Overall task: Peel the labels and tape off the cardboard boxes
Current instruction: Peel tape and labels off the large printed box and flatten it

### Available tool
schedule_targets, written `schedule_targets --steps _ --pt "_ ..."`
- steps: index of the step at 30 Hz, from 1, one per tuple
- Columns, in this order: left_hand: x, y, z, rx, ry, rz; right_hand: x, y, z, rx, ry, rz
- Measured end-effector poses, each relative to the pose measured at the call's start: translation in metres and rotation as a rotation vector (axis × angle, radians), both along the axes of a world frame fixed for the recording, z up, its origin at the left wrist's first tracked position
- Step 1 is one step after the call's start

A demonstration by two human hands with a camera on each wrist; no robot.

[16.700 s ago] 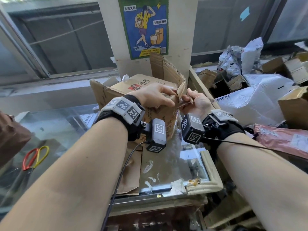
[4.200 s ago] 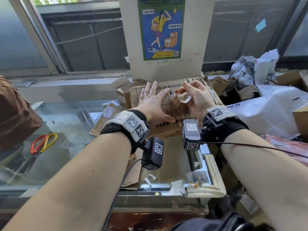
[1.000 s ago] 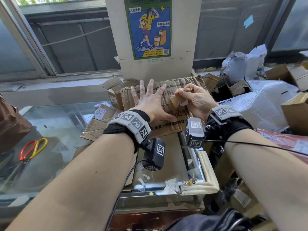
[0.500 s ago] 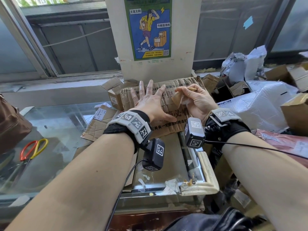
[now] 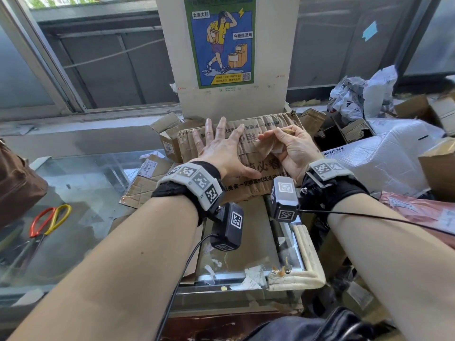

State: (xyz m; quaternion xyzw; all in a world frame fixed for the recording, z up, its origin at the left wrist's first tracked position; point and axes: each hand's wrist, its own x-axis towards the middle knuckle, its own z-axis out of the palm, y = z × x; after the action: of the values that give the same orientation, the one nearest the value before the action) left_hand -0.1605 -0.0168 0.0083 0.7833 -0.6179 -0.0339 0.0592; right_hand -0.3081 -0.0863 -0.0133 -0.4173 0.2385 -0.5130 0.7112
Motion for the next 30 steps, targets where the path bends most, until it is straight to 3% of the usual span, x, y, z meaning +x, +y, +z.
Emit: schedule_targets --steps 22,30 --pt "0.004 -0.003 0.003 0.004 0.054 0.006 0.012 -0.002 0.011 0.100 -0.044 0.040" --pt "0.002 -0.001 0.004 0.003 0.053 0.001 0.008 -0.002 0.014 0.089 0.018 0.031"
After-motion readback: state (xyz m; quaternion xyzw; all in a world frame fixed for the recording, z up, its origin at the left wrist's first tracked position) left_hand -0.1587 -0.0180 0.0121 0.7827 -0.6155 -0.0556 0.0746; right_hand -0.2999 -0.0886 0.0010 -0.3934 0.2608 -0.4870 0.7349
